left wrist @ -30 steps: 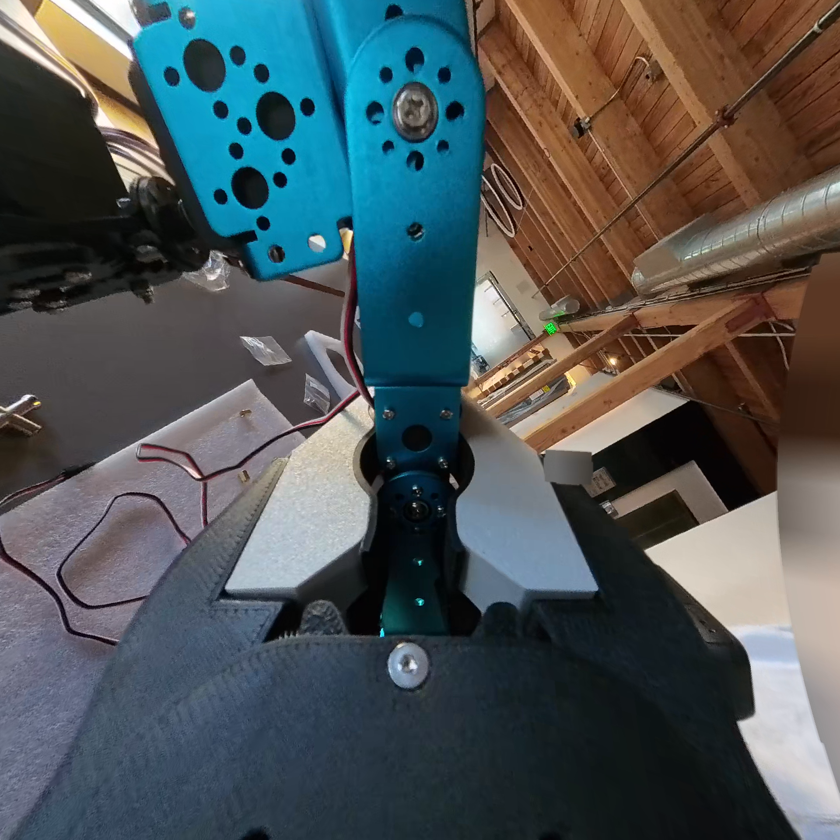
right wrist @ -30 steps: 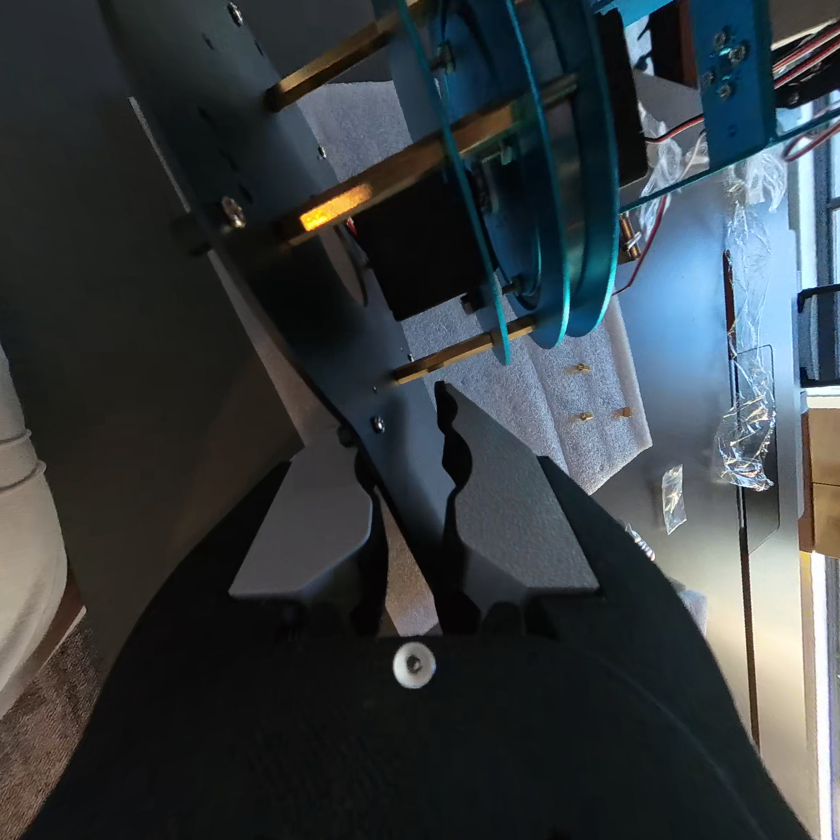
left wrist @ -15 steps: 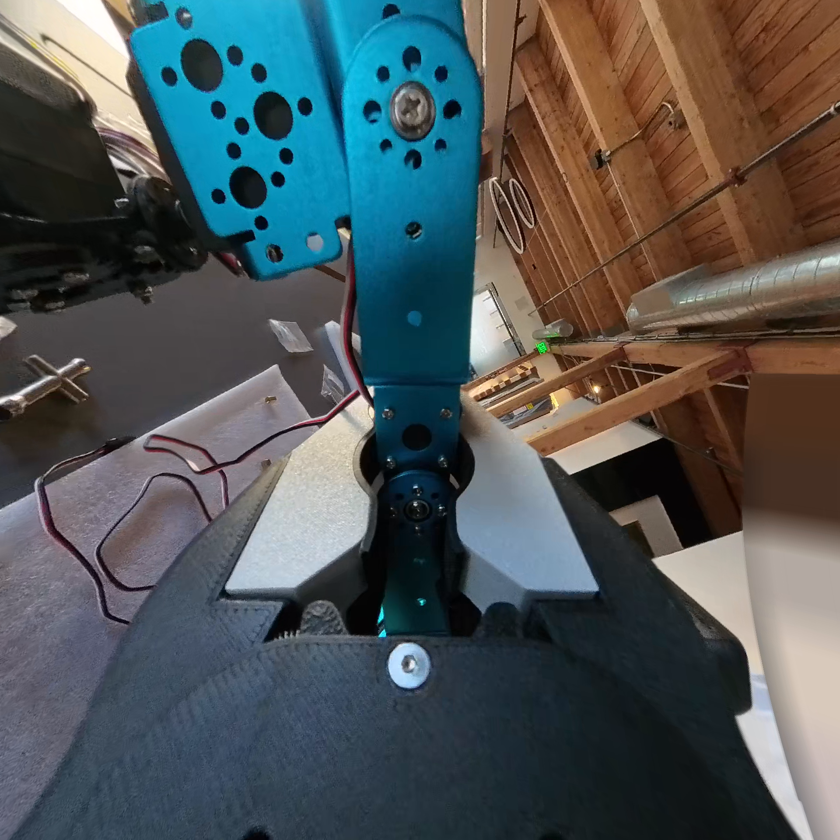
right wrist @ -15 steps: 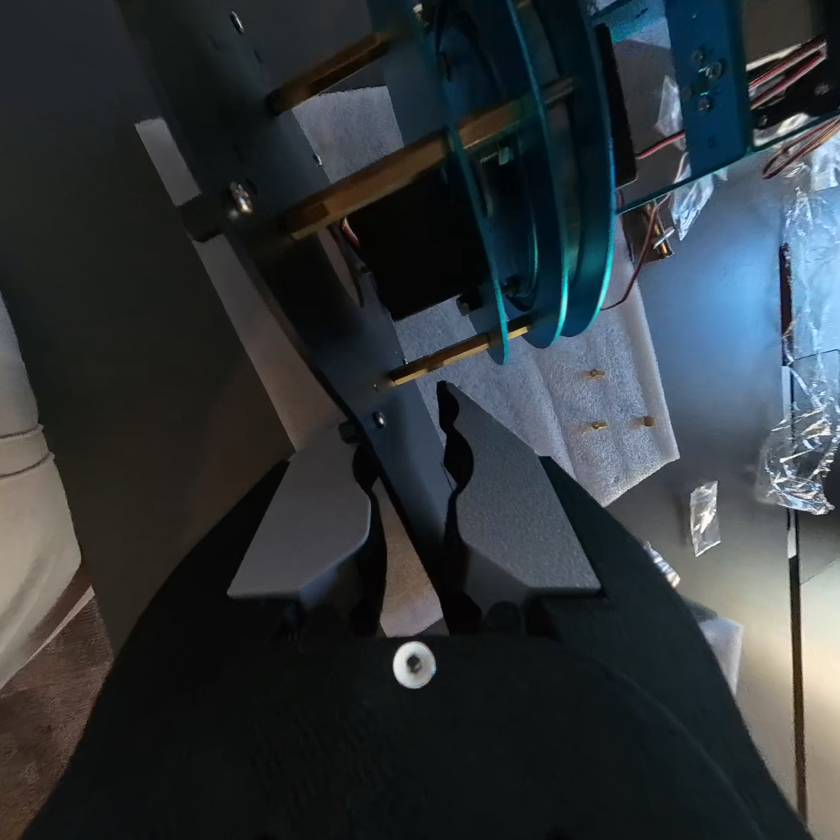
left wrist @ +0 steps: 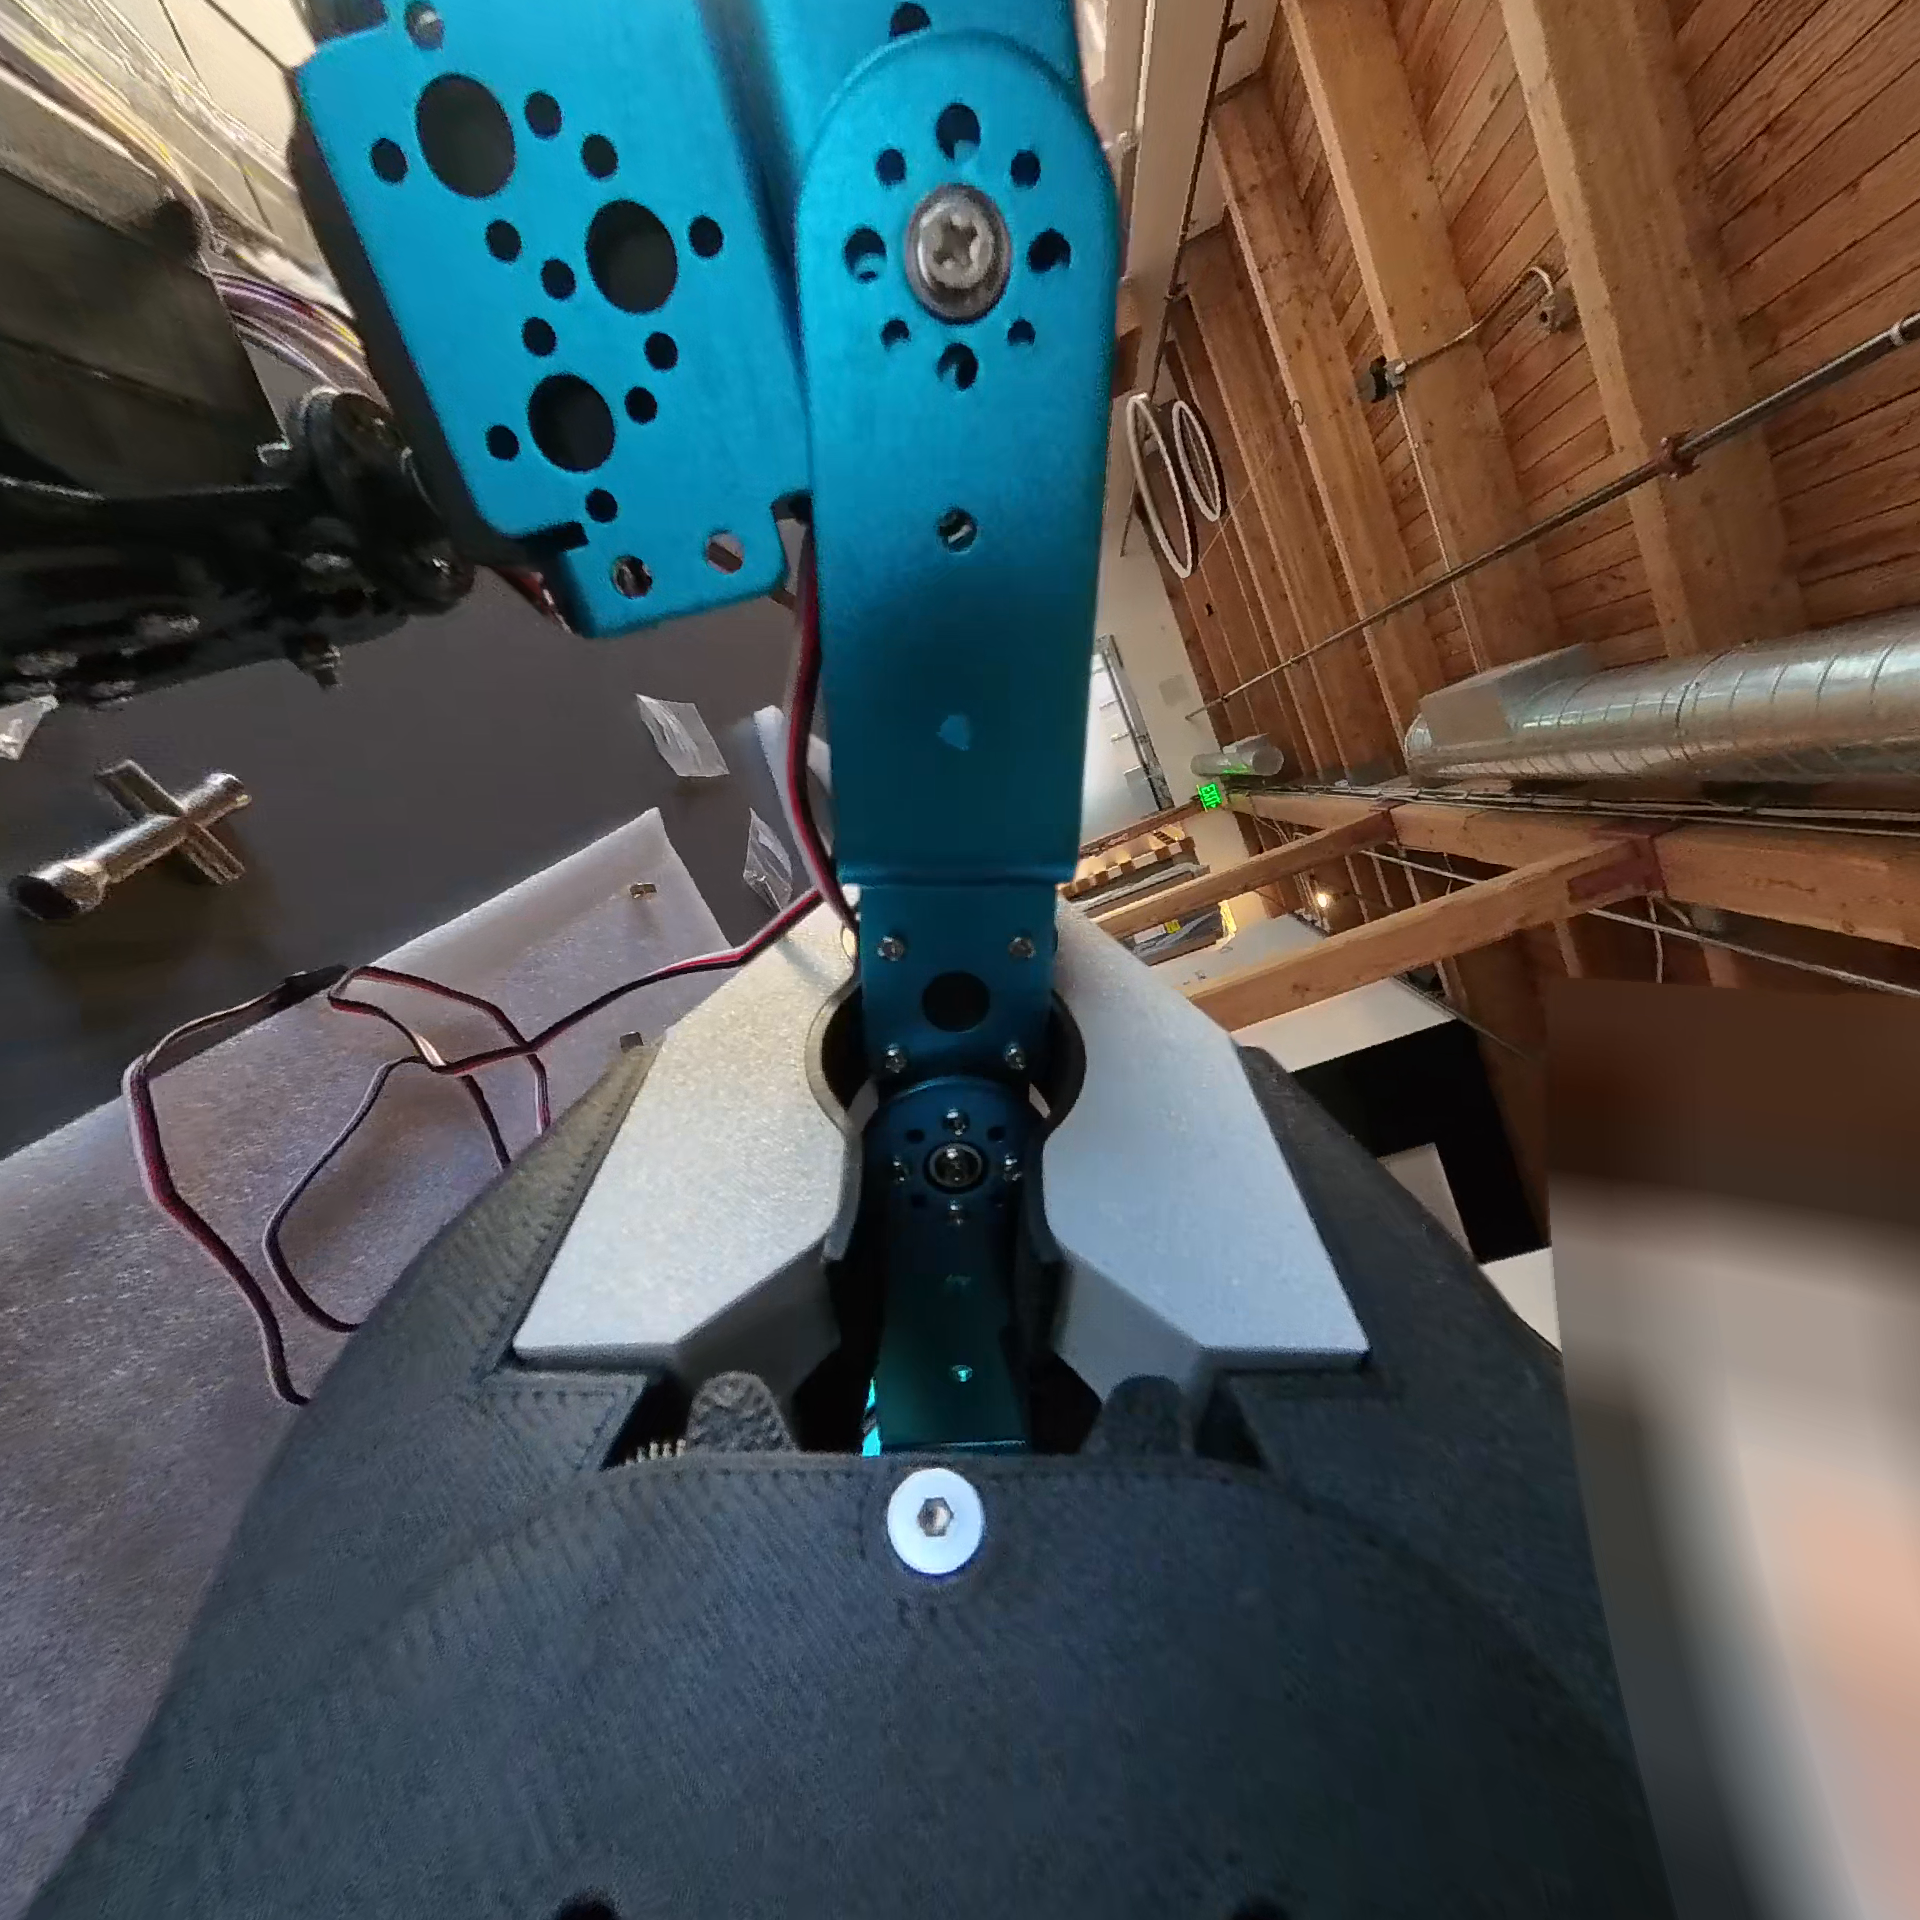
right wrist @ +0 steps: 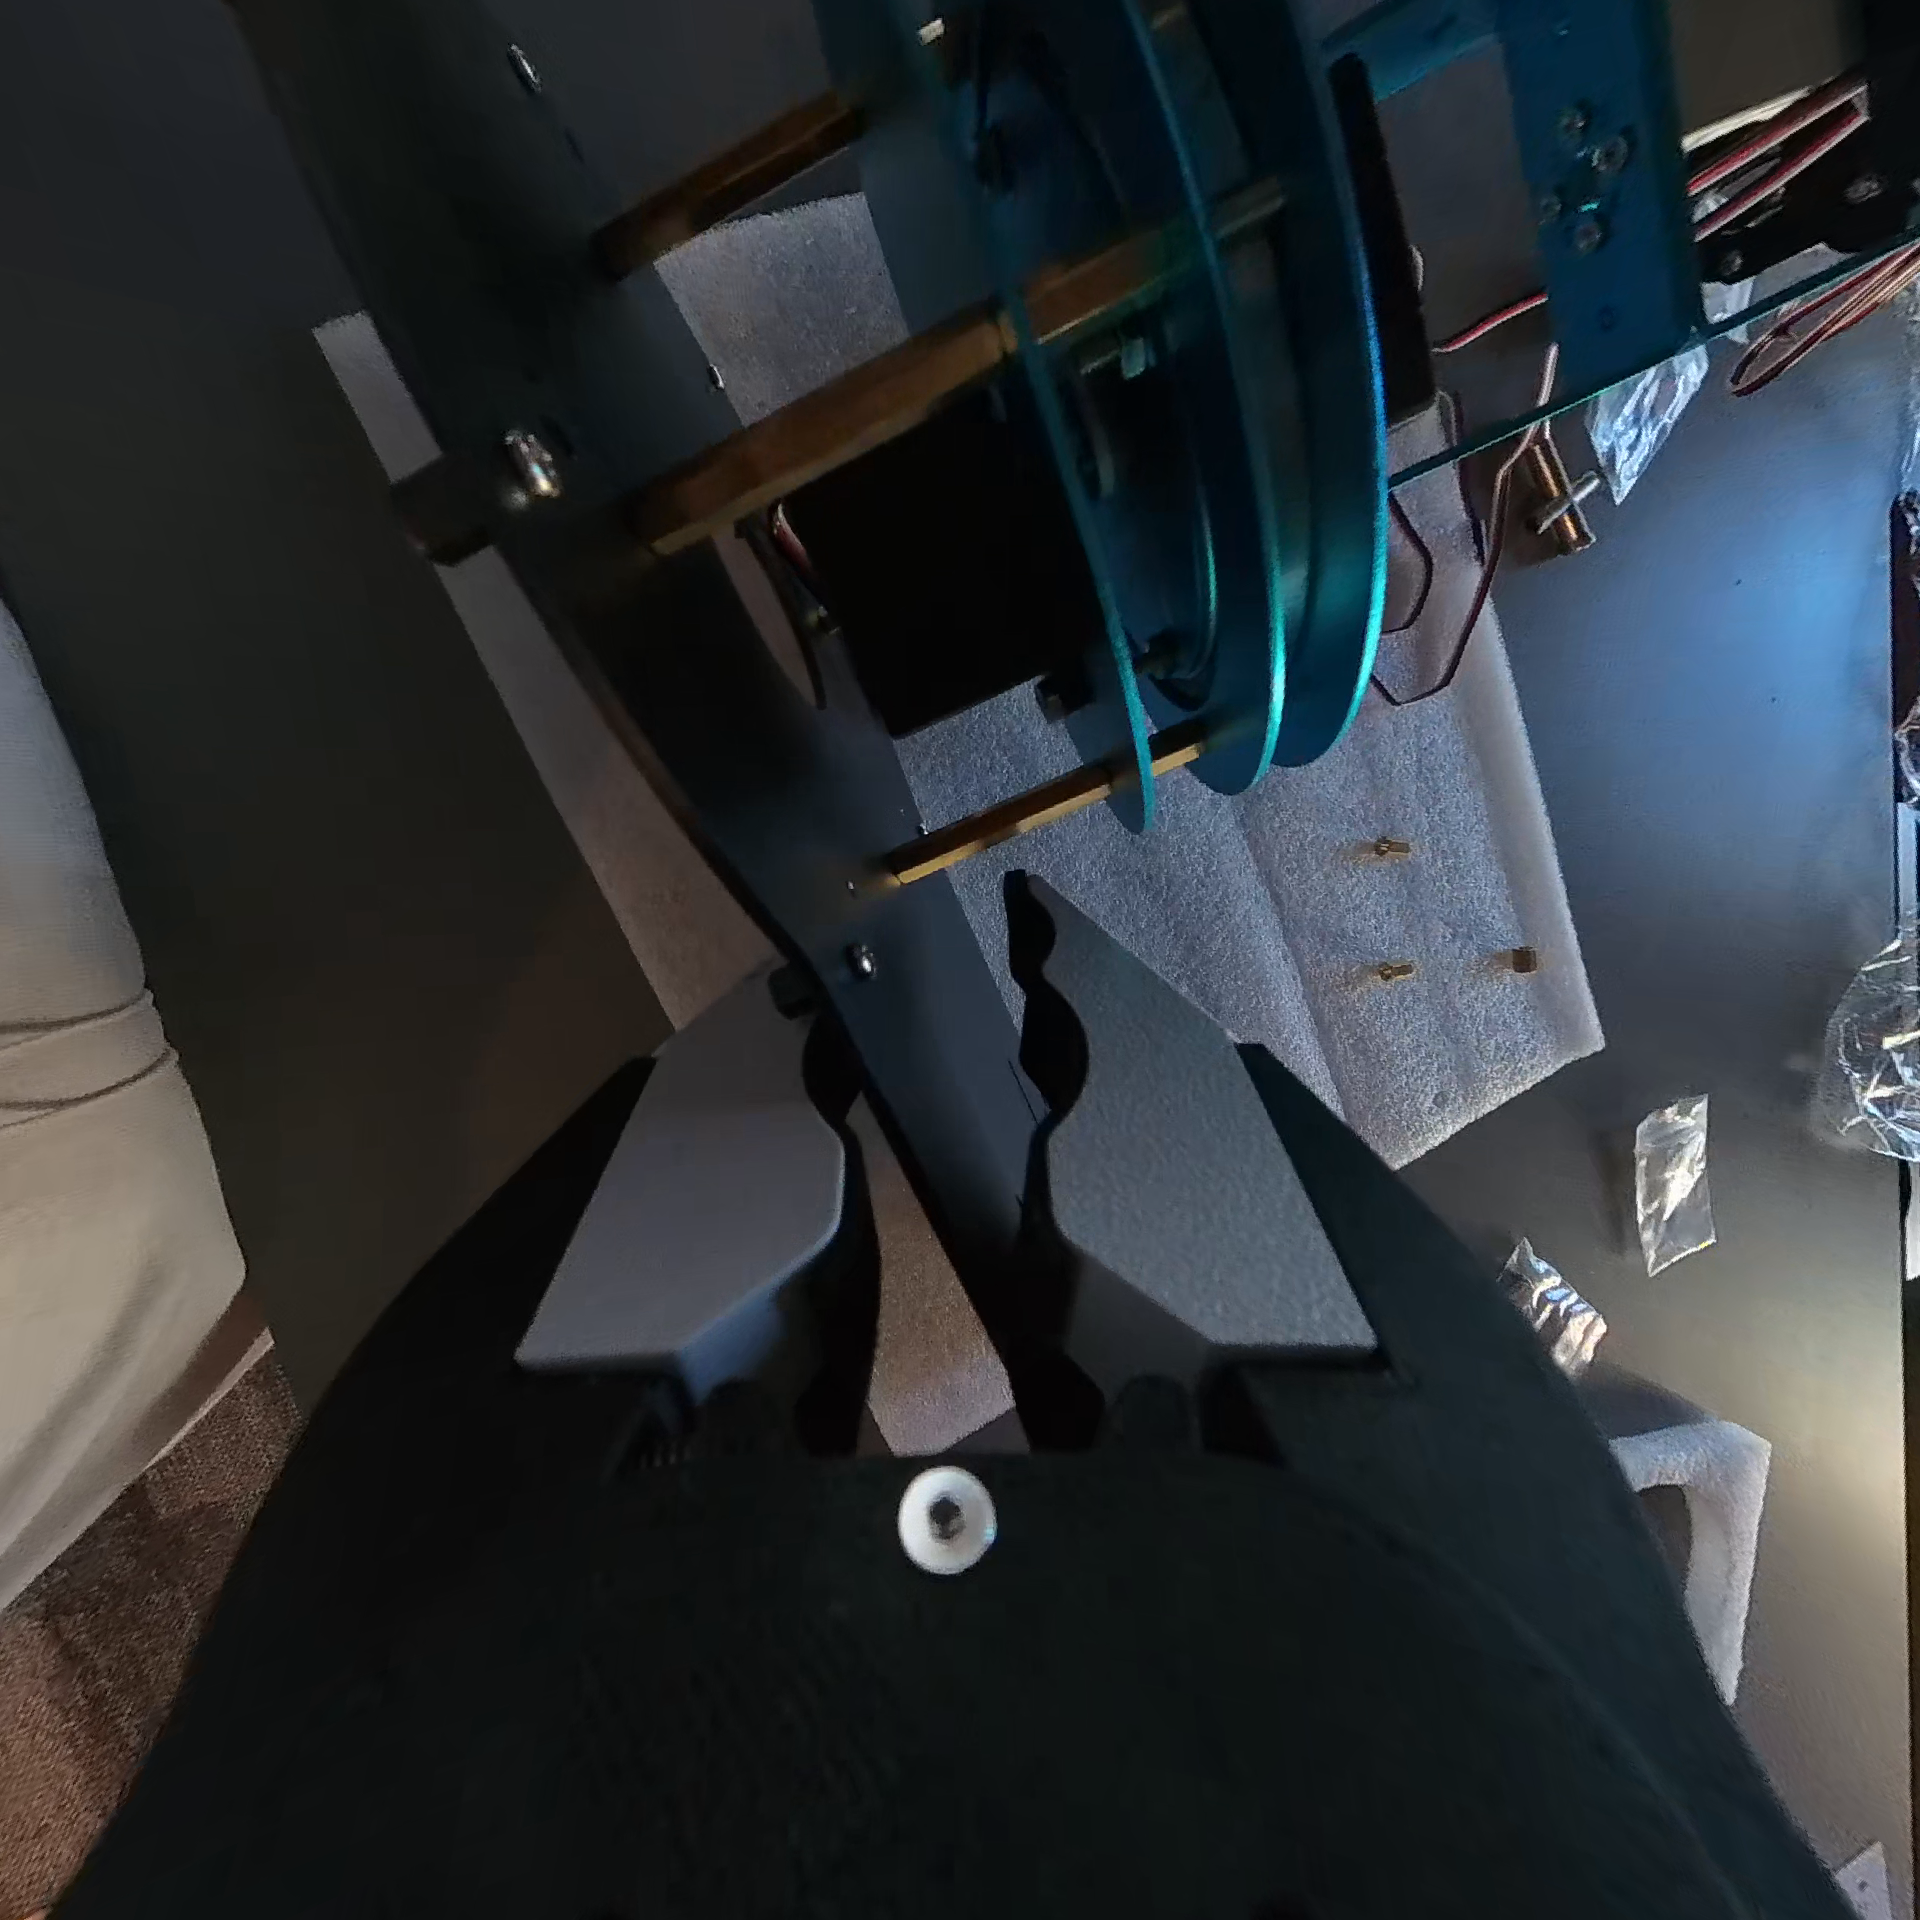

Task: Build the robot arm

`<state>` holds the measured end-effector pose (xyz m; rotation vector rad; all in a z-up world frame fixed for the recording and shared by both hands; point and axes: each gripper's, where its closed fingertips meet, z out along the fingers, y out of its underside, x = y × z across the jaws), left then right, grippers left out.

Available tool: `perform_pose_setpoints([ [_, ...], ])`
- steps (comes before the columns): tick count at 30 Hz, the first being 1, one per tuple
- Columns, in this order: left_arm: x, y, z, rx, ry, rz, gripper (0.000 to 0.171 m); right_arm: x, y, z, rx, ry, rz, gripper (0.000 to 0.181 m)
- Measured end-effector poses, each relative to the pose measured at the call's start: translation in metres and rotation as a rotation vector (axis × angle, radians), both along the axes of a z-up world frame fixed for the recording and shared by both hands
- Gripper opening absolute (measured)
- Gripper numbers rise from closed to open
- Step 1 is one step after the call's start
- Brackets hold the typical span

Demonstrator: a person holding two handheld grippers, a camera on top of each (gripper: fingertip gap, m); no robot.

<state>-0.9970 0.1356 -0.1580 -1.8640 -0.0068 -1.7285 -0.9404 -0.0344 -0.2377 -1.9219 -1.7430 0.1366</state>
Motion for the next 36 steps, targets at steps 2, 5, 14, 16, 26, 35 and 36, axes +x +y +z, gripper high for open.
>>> perform_pose_setpoints([
  [2, -0.0006, -0.0002, 0.0006, -0.005, -0.018, 0.0, 0.022, 0.0002, 0.0001, -0.0001, 0.0, 0.0, 0.0, 0.022],
  [5, -0.0006, -0.0005, 0.0009, -0.009, -0.032, -0.005, 0.023, 0.0003, -0.0001, -0.0002, 0.001, -0.001, 0.009, 0.022],
  [14, 0.0009, -0.0006, 0.0009, -0.016, -0.035, -0.021, 0.023, 0.0001, -0.0015, -0.0007, 0.006, -0.002, 0.036, 0.018],
  [16, 0.0006, -0.0005, 0.0017, -0.023, -0.052, -0.026, 0.024, 0.0, -0.0018, -0.0008, 0.003, -0.002, 0.042, 0.018],
  [26, 0.0003, -0.002, 0.0049, -0.011, -0.079, -0.061, 0.031, -0.0005, -0.0022, -0.0009, 0.004, 0.009, 0.063, 0.017],
  [35, -0.0037, -0.0039, 0.0082, -0.001, -0.098, -0.082, 0.037, -0.0011, -0.0035, -0.0013, -0.022, 0.015, 0.07, 0.016],
  [36, -0.0053, -0.0038, 0.0091, 0.002, -0.102, -0.079, 0.038, -0.0012, -0.0036, -0.0013, -0.024, 0.017, 0.069, 0.016],
])
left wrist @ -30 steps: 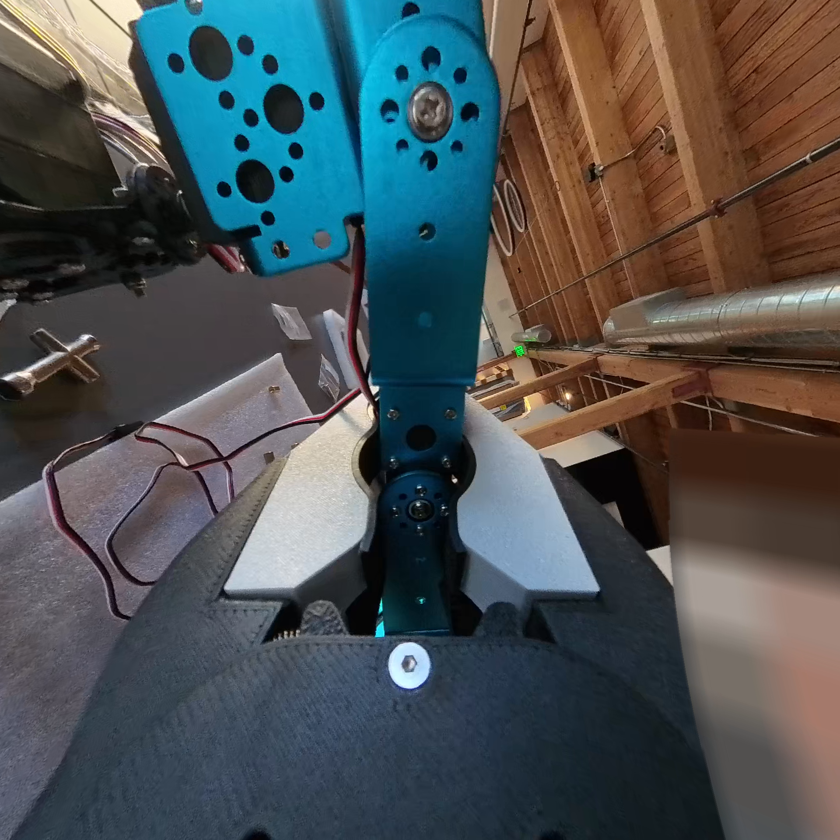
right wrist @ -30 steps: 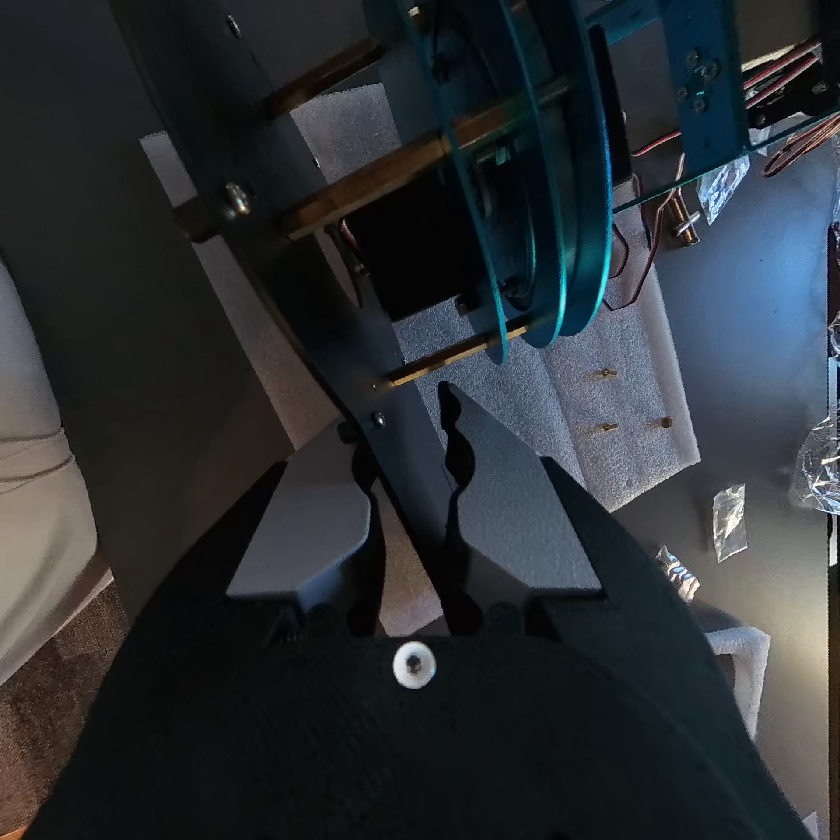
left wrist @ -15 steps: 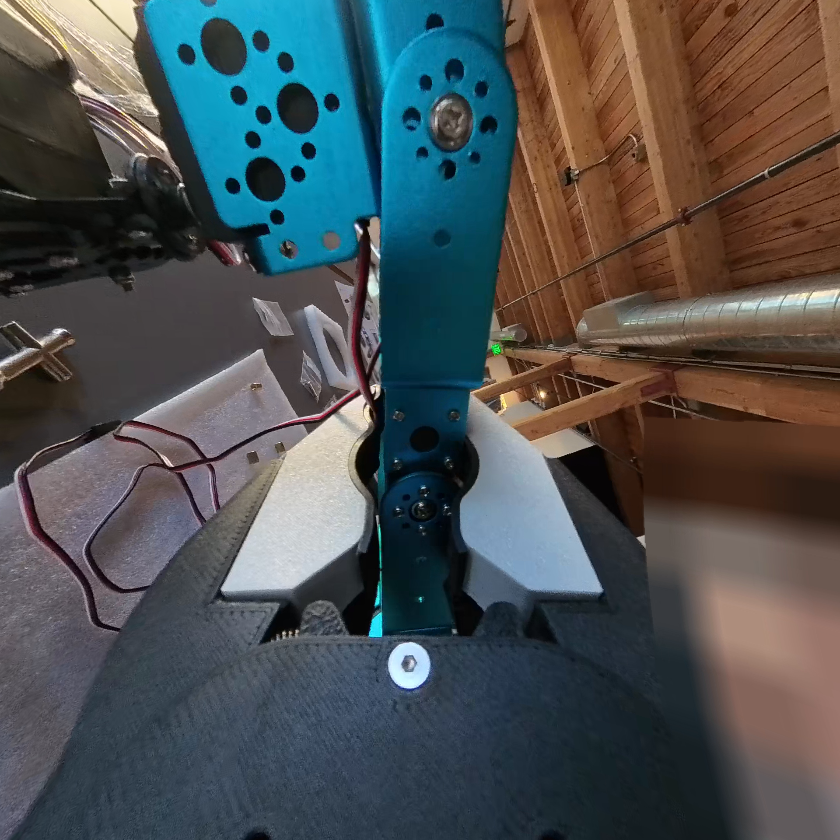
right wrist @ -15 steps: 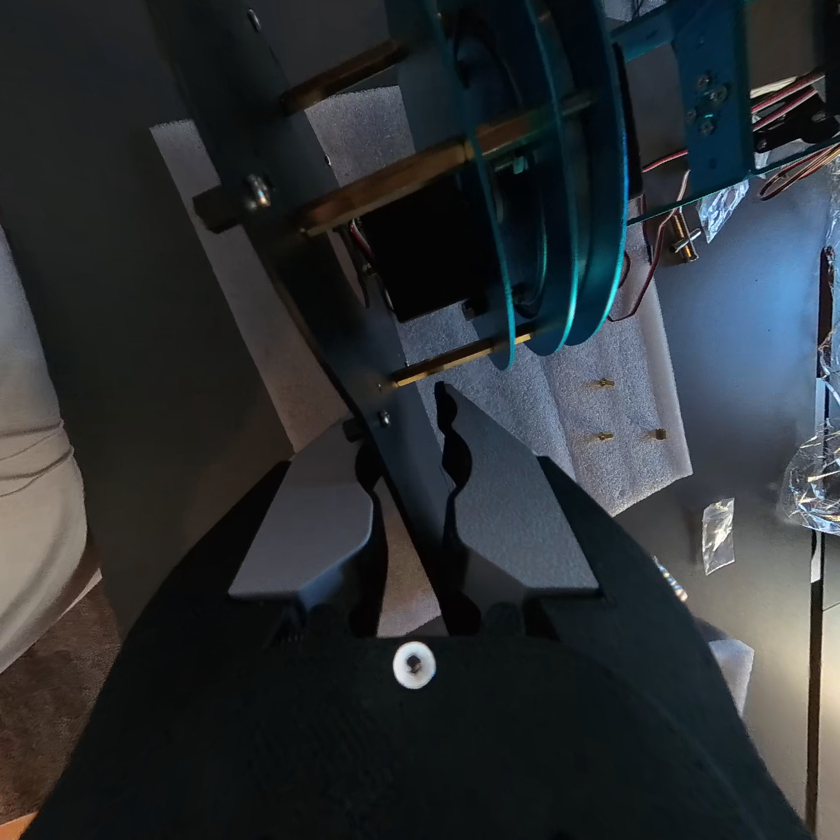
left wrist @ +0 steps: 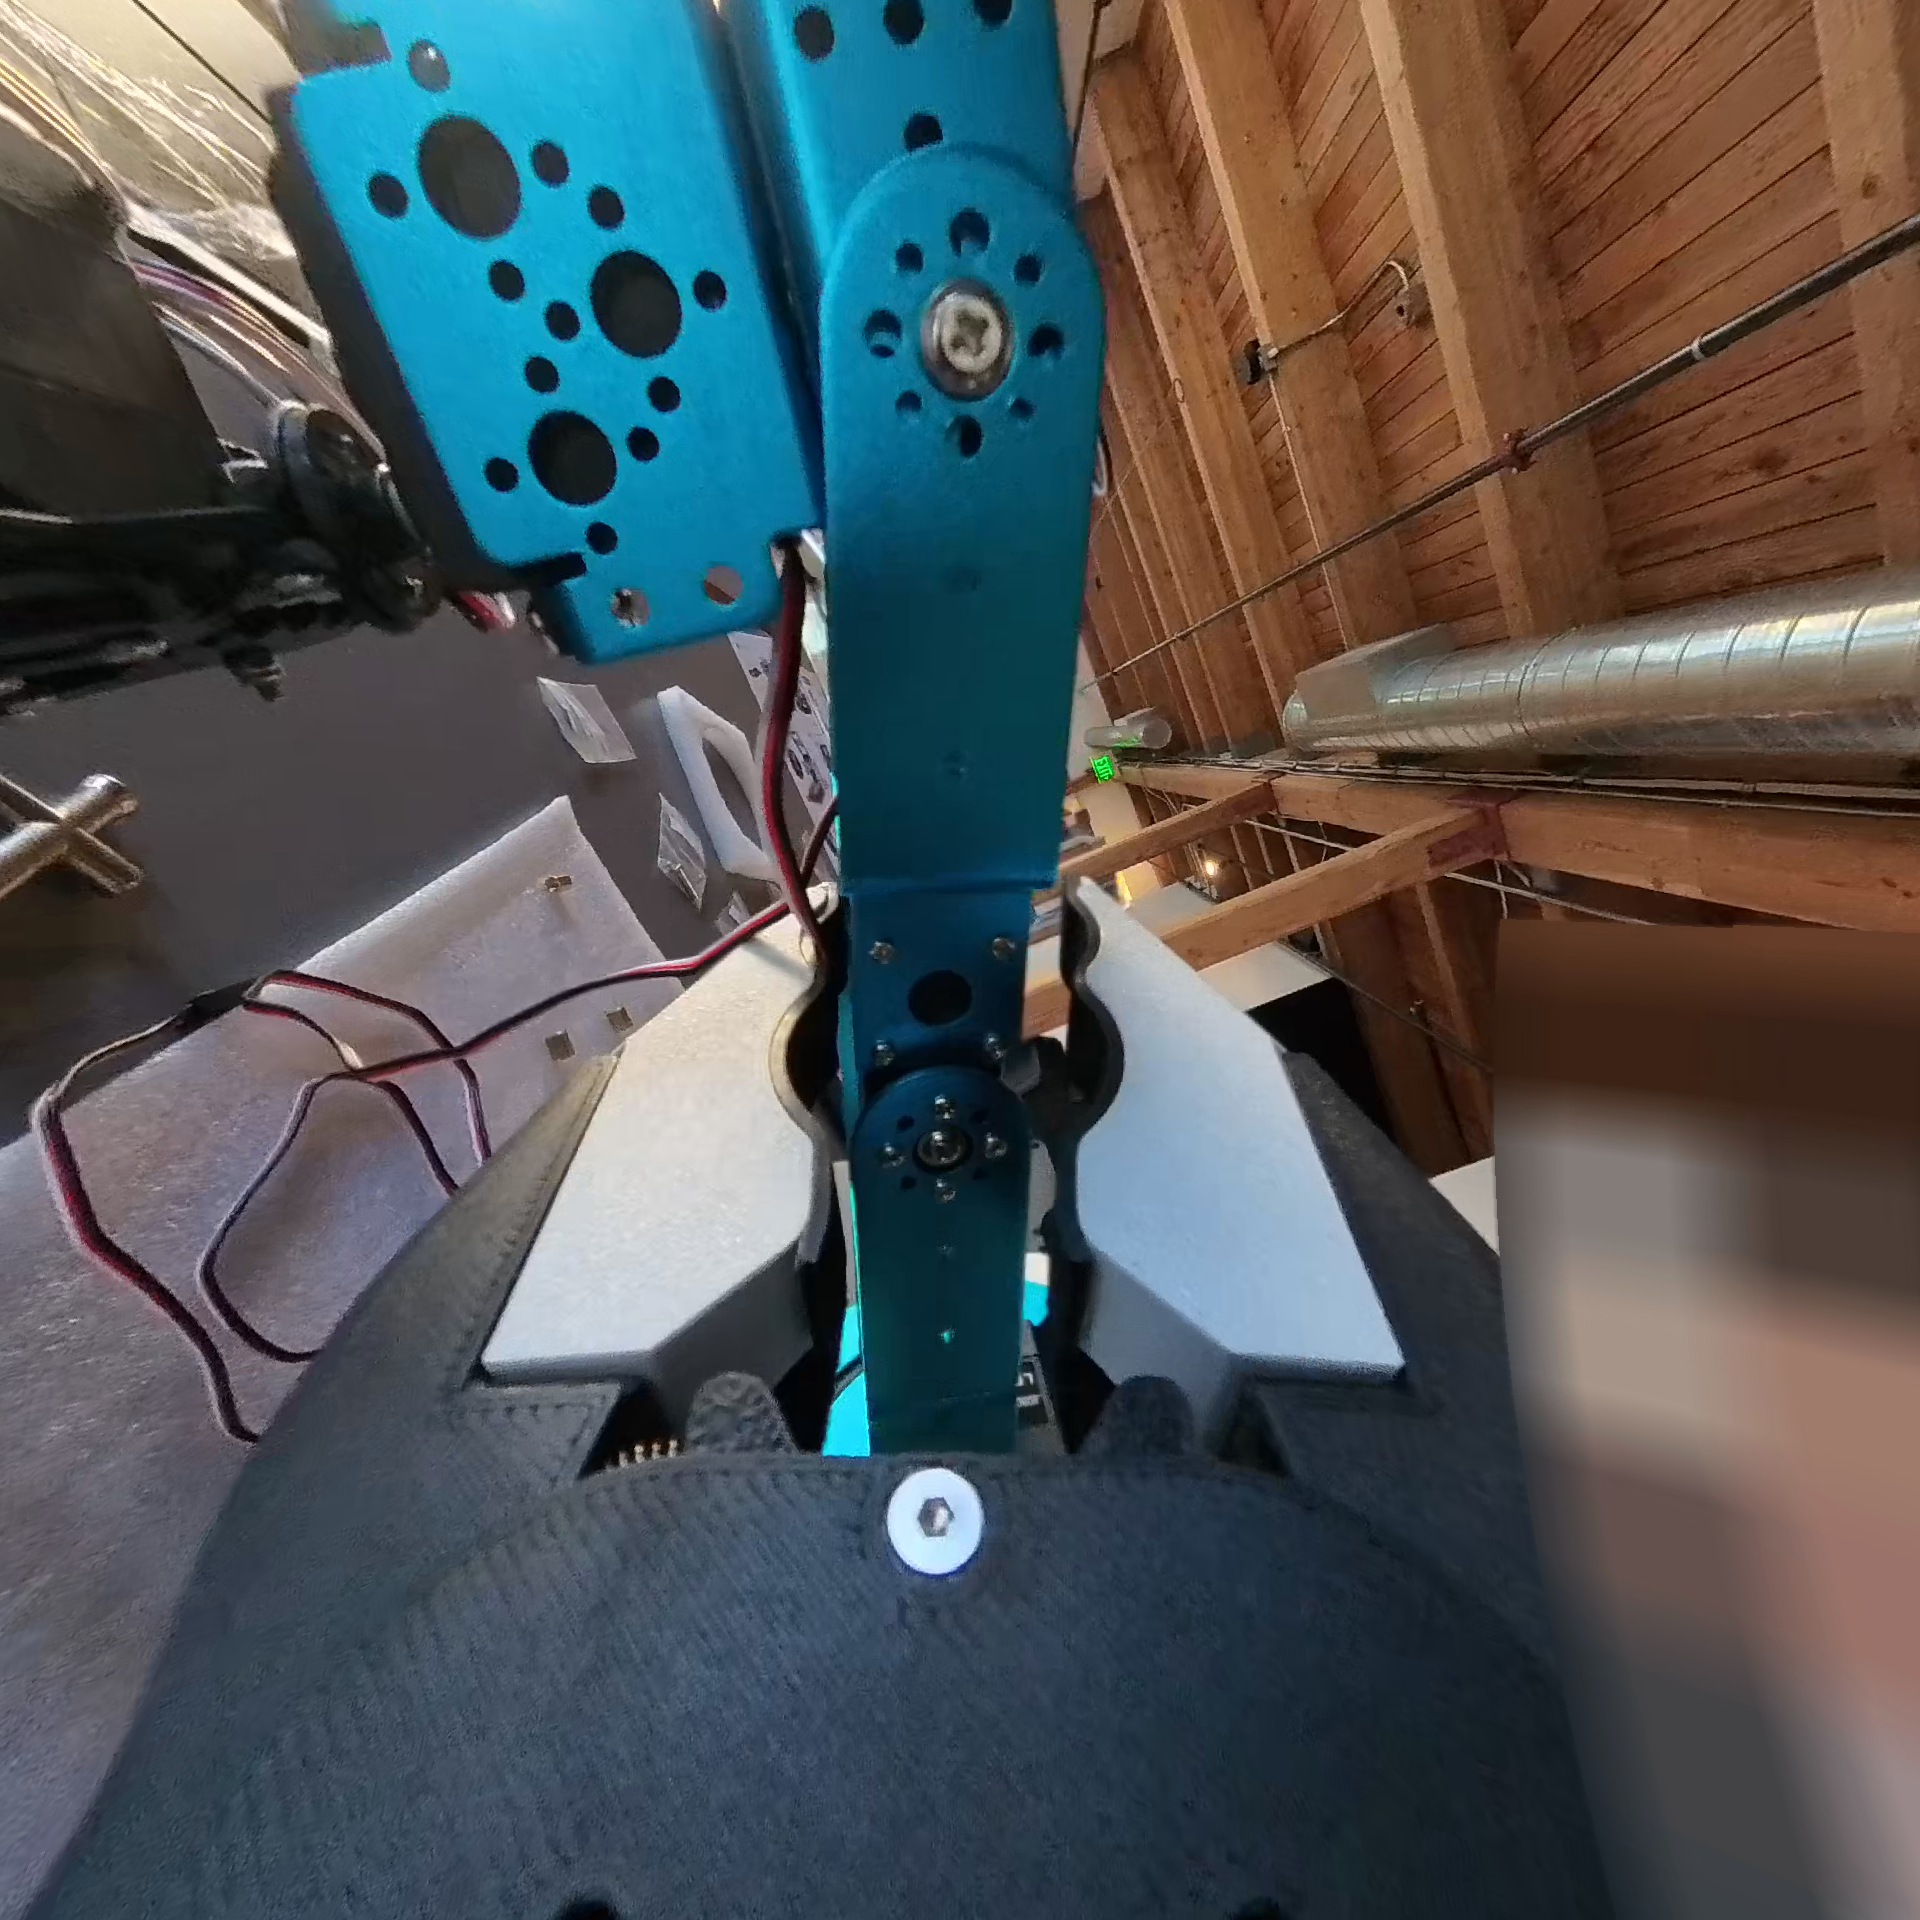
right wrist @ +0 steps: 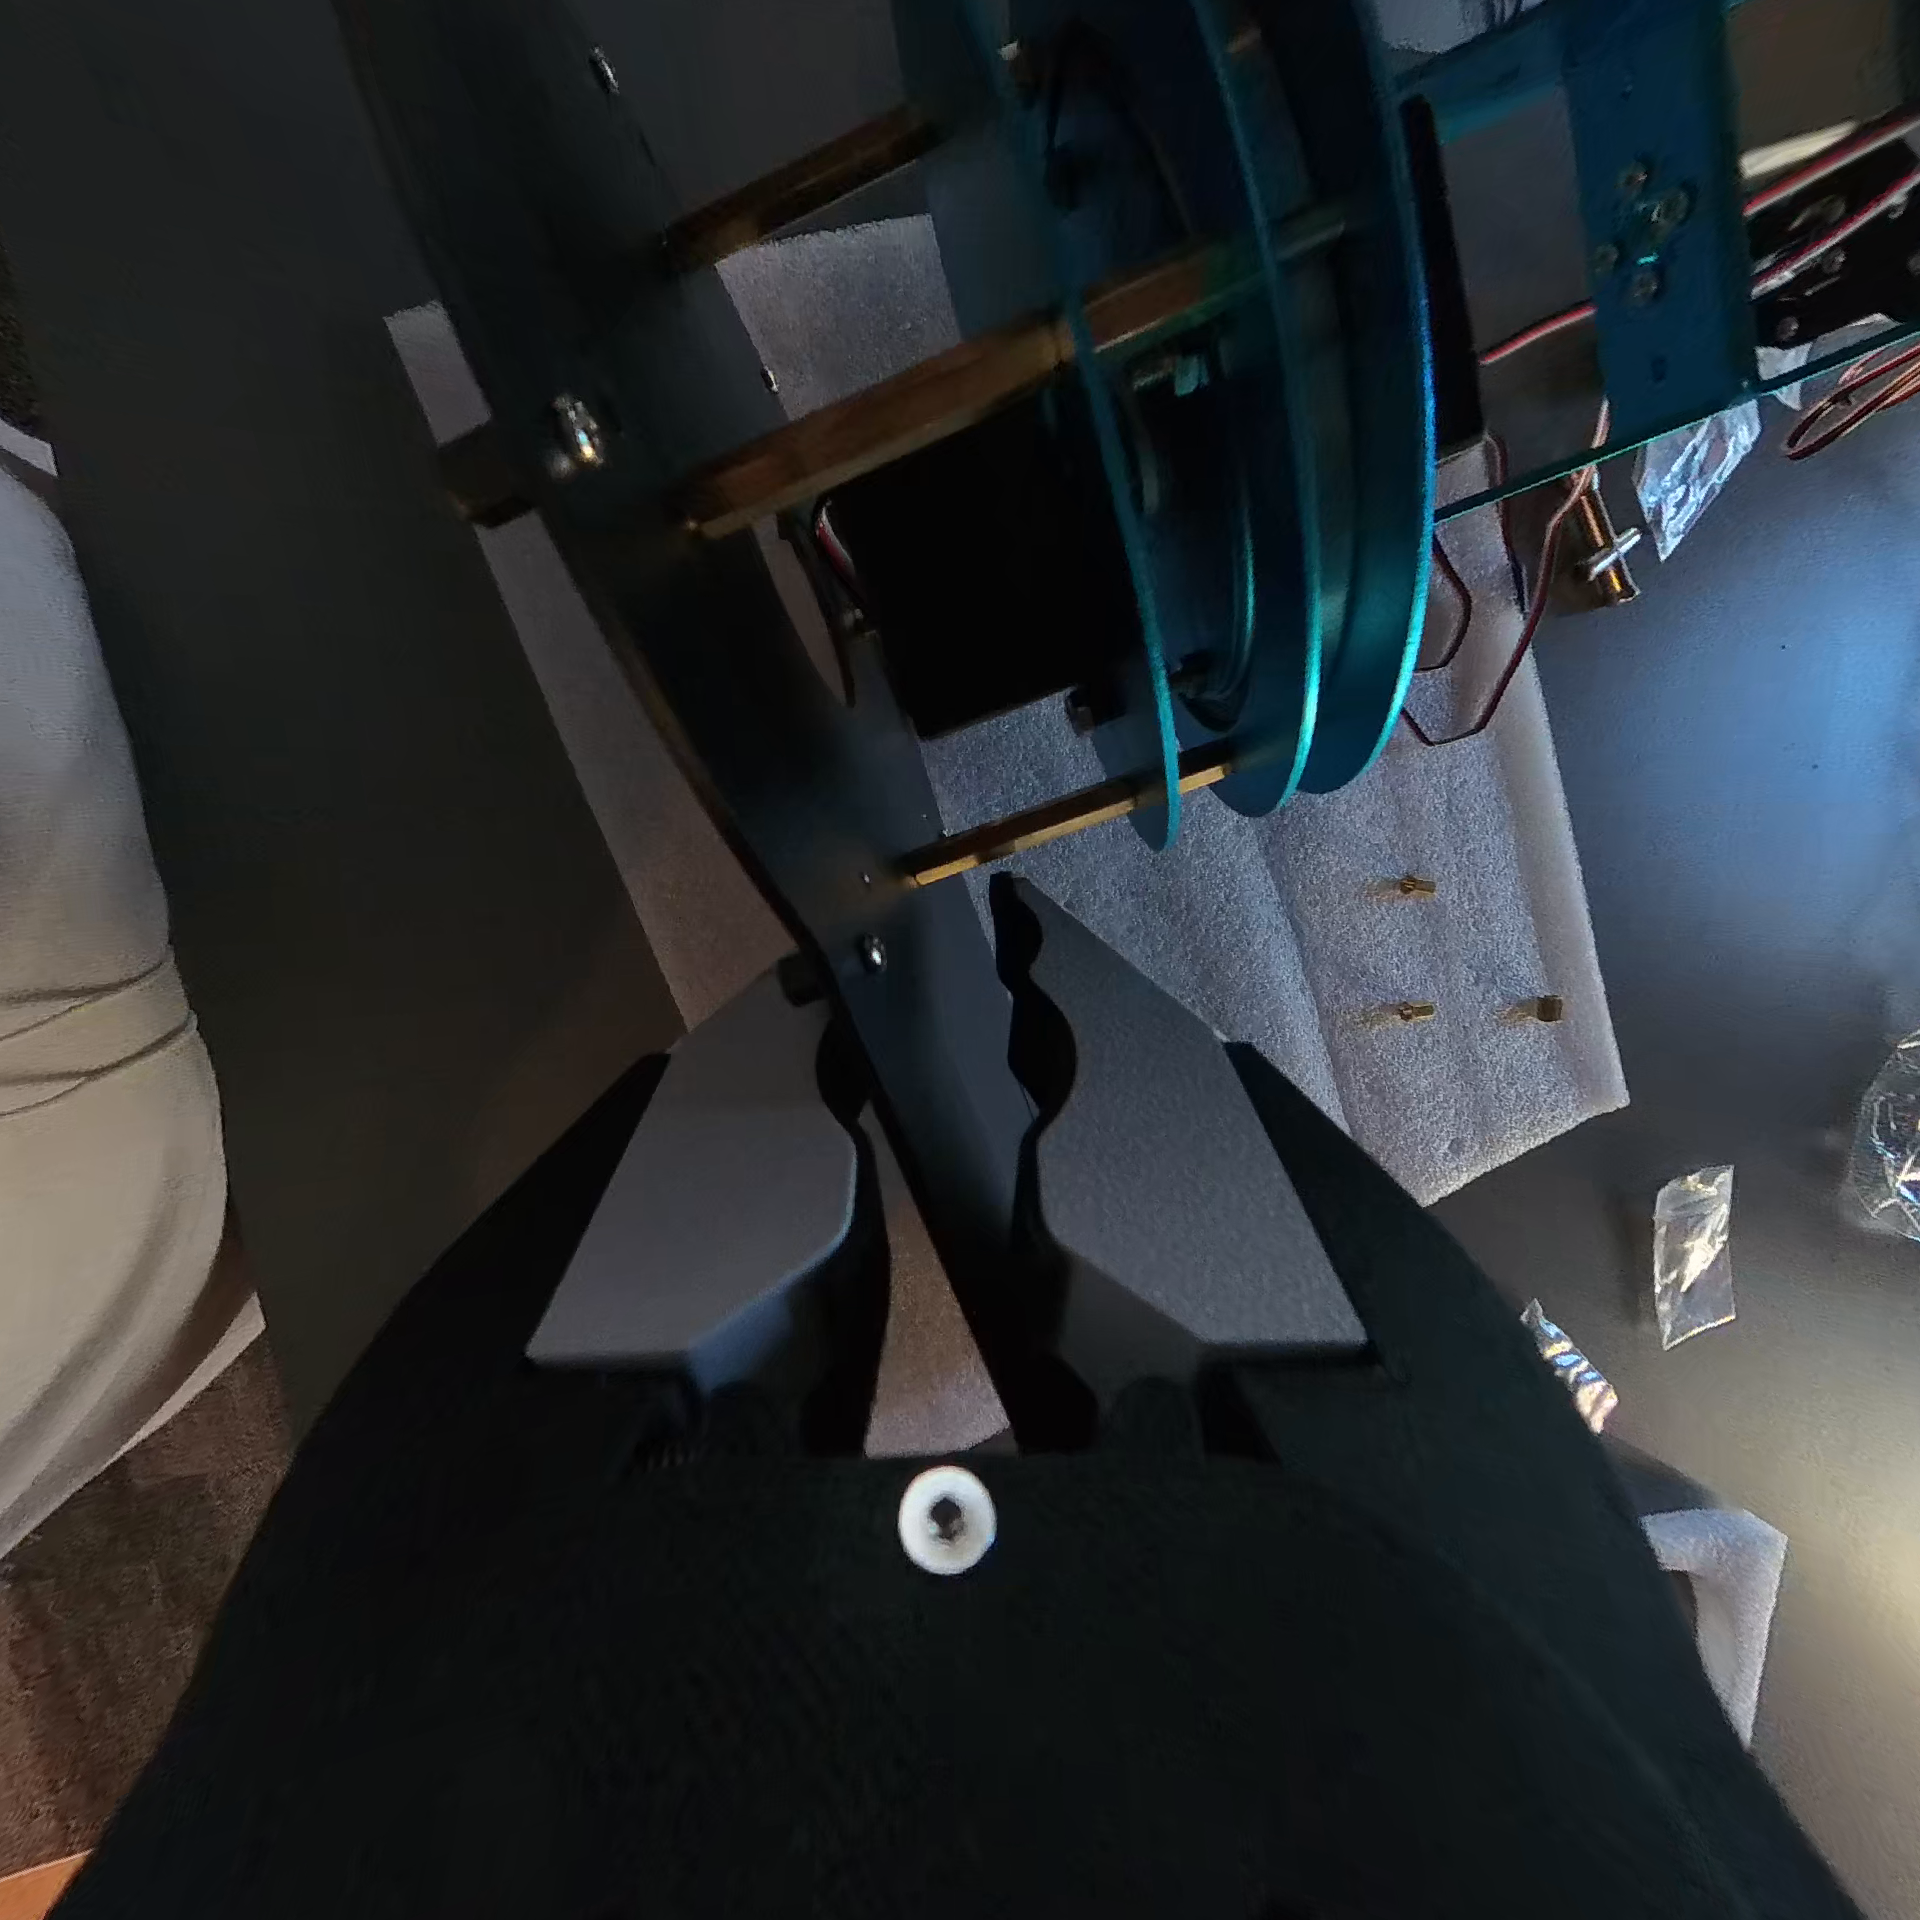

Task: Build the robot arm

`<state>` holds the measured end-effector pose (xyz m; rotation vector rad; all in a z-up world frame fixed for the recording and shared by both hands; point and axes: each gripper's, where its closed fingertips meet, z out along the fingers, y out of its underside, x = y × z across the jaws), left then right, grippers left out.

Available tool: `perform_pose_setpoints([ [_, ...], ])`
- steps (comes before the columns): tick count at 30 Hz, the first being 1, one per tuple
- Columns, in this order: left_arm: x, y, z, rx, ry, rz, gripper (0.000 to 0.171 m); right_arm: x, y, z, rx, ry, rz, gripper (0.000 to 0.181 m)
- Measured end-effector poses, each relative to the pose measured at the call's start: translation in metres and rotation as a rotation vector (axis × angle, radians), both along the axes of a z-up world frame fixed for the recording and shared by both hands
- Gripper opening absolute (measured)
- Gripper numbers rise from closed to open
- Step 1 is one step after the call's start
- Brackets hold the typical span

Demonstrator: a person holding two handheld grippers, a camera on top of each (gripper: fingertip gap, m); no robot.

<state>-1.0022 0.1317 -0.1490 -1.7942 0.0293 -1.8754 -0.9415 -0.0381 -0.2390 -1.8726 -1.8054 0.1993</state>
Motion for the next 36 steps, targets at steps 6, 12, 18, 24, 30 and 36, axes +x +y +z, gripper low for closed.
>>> perform_pose_setpoints([
  [6, -0.013, 0.002, 0.007, 0.014, -0.025, 0.036, 0.046, 0.0, -0.001, 0.0, -0.019, 0.011, 0.001, 0.015],
  [12, -0.027, 0.001, 0.013, 0.007, -0.049, 0.053, 0.051, -0.001, -0.001, -0.001, -0.021, 0.006, 0.005, 0.014],
  [18, -0.055, -0.014, 0.019, 0.051, -0.014, 0.115, 0.062, 0.0, -0.001, -0.001, -0.016, 0.004, 0.011, 0.014],
  [24, -0.072, -0.038, 0.028, 0.065, -0.068, 0.143, 0.069, -0.001, -0.002, -0.001, -0.018, 0.001, 0.023, 0.013],
  [30, -0.082, -0.072, 0.024, 0.127, -0.064, 0.102, 0.067, -0.001, -0.003, -0.001, -0.014, -0.005, 0.028, 0.012],
  [36, -0.029, -0.171, 0.024, 0.797, 0.594, -0.054, 0.099, -0.001, -0.003, -0.001, -0.025, -0.007, 0.032, 0.011],
])
